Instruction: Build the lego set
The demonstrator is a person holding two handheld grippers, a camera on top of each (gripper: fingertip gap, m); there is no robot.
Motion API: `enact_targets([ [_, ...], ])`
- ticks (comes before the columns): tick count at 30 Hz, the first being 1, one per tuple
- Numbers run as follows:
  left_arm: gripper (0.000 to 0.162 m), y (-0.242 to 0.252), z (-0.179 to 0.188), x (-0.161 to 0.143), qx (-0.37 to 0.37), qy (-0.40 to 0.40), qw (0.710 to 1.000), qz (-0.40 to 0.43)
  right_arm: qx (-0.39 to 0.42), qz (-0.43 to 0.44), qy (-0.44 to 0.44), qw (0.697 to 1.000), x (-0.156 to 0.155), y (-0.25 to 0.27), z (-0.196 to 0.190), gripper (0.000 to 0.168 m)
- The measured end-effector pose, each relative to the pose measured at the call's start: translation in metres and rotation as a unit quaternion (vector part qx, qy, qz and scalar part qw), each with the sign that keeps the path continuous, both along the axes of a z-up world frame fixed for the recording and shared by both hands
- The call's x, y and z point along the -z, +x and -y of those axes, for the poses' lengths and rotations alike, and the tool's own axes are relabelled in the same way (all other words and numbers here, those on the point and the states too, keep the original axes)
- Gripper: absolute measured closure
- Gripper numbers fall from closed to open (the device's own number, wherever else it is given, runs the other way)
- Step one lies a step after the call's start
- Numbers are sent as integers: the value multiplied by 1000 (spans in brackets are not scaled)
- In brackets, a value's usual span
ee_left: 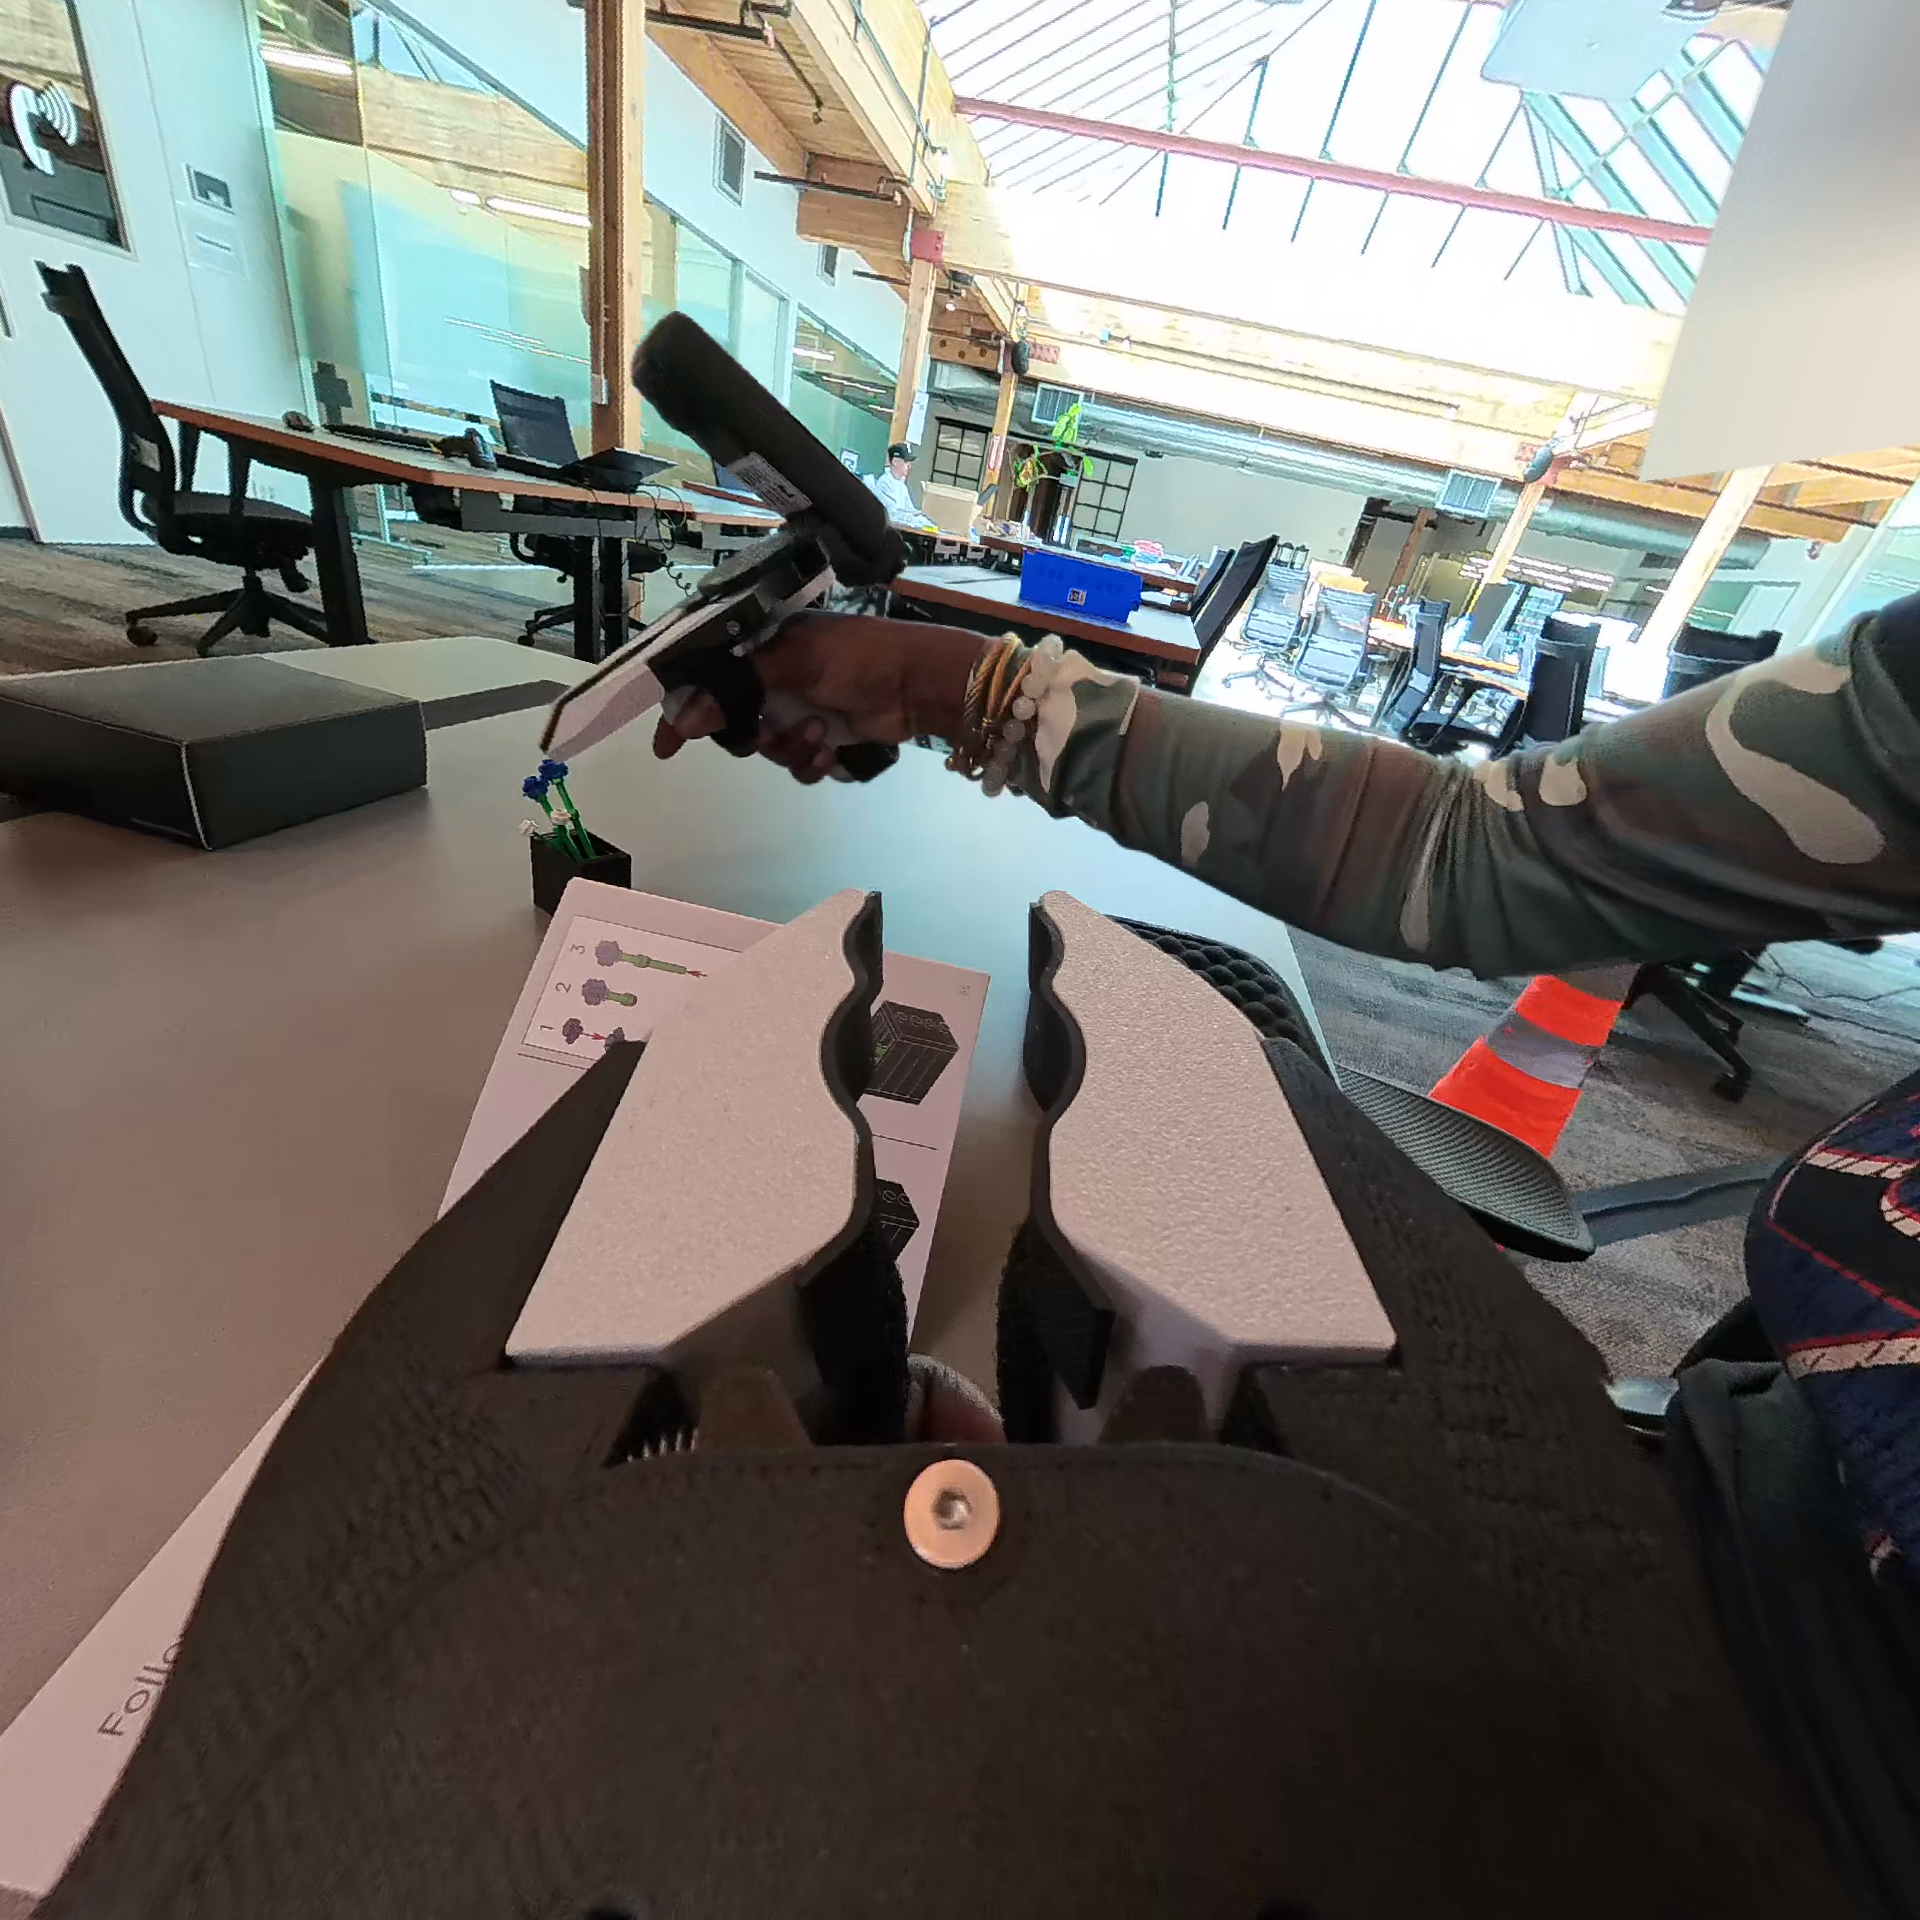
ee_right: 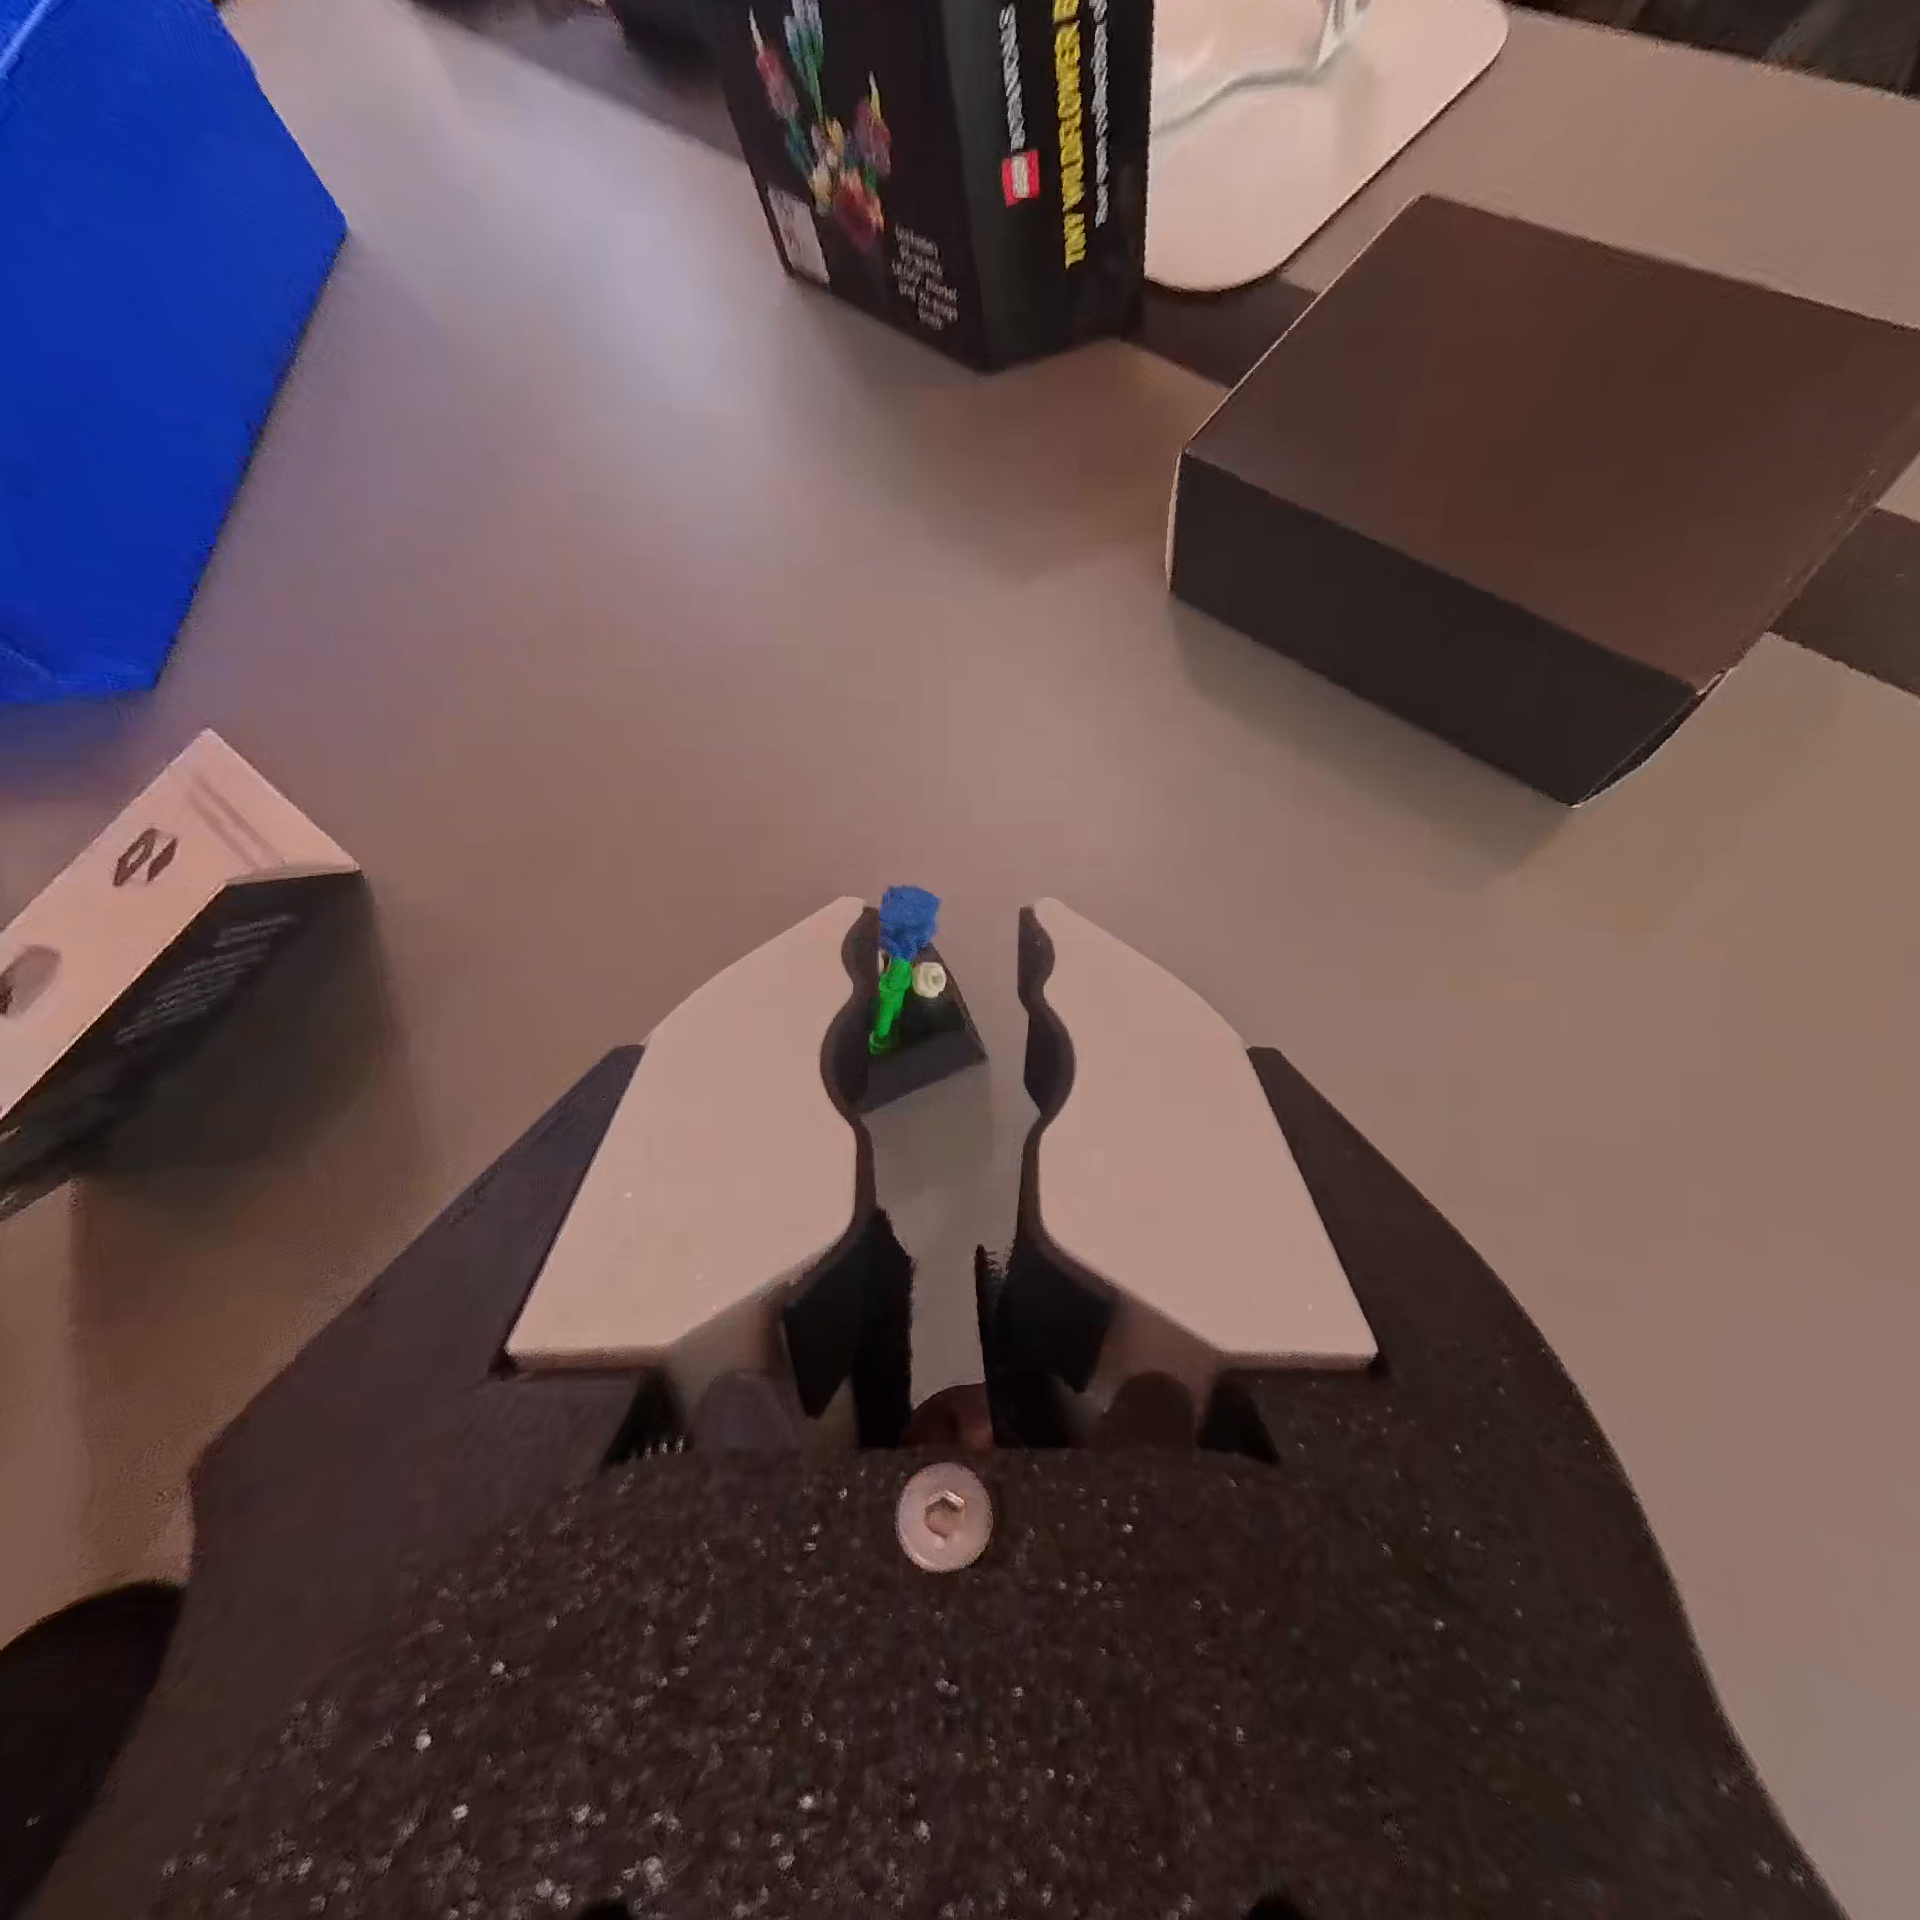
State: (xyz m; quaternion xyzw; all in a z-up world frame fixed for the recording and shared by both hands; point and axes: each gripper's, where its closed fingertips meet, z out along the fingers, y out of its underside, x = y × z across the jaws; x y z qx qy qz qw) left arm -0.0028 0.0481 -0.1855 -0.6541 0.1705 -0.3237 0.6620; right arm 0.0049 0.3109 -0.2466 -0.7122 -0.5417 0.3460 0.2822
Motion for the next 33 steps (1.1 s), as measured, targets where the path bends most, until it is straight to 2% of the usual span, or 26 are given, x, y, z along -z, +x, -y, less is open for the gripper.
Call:
enact_targets([
  [7,136,1,0,1,3,-4,1000,0,-21,4,2,1000,5,-4,10,156],
  [14,136,0,0,1,1,-5,1000,2,32,-64,41,997,-10,2,15,156],
  [19,136,2,0,2,2,-5,1000,-6,62,-71,78,992,-2,14,19,157],
  [33,140,1,-1,2,6,-12,1000,10,57,-14,108,992,22,21,31,154],
])
